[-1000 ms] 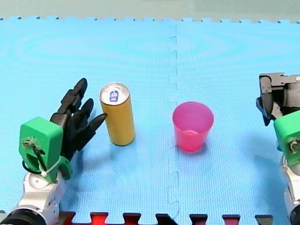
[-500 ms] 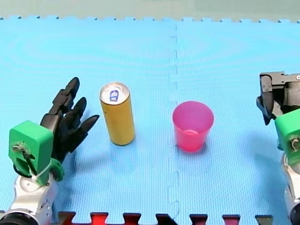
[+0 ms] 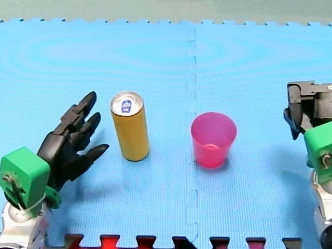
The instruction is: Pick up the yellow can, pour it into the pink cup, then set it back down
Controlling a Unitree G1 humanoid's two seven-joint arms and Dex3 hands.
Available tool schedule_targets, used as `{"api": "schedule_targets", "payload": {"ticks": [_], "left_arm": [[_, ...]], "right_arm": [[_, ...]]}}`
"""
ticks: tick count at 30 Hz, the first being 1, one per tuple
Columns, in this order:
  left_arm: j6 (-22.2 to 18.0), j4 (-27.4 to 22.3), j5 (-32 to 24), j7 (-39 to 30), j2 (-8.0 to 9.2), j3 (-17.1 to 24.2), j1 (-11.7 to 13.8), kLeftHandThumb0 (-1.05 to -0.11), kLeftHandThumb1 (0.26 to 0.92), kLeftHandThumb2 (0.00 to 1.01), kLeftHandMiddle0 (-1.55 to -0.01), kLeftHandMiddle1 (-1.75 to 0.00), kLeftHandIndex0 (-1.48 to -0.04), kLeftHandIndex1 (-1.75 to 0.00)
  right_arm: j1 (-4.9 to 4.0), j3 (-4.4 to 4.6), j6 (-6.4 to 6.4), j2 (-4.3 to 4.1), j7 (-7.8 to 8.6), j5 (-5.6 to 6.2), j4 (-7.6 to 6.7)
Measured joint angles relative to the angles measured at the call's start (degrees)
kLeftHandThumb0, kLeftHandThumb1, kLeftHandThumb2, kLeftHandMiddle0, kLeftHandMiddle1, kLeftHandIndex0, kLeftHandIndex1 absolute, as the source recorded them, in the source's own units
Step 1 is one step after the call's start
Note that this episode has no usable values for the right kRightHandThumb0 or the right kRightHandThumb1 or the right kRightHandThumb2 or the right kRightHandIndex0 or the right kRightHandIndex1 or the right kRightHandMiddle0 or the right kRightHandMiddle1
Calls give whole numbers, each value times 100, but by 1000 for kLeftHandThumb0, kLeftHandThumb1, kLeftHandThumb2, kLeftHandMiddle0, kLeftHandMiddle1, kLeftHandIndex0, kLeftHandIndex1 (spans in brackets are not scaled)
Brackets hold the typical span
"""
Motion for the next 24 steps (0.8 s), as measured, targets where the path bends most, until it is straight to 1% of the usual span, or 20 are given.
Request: {"api": "schedule_targets", "payload": {"ticks": [10,19,24], "left_arm": [[342,-471,26,-62,83,-158,140,-1048,805,4,-128,0,-124,0],[581,-629,17,-37,103,-201,152,-1048,814,6,-124,0,-116,0],[595,-656,12,-16,100,-210,152,-1048,815,5,-123,0,-114,0]], "right_arm": [[-19,3,0,3,-26,-11,53],[-39,-1,0,-5,-37,-14,142],[-54,-5,-14,-10,-35,-10,193]]}}
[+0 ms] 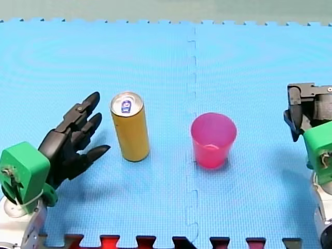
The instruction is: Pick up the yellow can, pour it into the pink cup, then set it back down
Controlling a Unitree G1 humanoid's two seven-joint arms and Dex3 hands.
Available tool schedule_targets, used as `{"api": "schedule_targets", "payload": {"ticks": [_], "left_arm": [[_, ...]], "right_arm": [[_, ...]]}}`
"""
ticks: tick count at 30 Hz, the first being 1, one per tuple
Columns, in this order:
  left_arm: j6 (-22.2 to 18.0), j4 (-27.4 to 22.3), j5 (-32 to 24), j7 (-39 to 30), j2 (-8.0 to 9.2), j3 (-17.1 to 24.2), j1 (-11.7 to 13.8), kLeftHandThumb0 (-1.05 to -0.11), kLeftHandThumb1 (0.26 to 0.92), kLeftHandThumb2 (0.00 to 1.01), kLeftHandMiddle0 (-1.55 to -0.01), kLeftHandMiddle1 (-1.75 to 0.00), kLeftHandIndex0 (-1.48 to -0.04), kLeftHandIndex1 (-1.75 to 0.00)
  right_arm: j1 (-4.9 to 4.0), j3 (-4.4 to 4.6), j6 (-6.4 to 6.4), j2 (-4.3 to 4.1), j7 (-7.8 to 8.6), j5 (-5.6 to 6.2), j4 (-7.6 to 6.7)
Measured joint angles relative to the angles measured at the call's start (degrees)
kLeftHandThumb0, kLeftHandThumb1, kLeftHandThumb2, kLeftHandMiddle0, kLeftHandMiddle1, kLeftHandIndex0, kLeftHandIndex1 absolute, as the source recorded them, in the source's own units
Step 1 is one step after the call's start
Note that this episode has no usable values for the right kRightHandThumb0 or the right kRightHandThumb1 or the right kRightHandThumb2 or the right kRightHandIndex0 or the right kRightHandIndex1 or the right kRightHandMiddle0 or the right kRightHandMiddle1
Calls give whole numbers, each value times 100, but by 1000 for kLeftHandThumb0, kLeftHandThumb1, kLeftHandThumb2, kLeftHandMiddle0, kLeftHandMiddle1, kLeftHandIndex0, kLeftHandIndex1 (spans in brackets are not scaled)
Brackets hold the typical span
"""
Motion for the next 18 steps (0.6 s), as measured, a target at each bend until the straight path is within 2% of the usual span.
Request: {"api": "schedule_targets", "payload": {"ticks": [9,18], "left_arm": [[-15,31,-16,113,-71,12,-2,-1048,816,3,-124,-1,-119,-3],[-258,407,-8,214,-102,43,-102,-1048,814,1,-129,-3,-129,-6]], "right_arm": [[-13,-9,-44,-14,17,6,50],[-16,-28,-84,-16,65,32,70]]}}
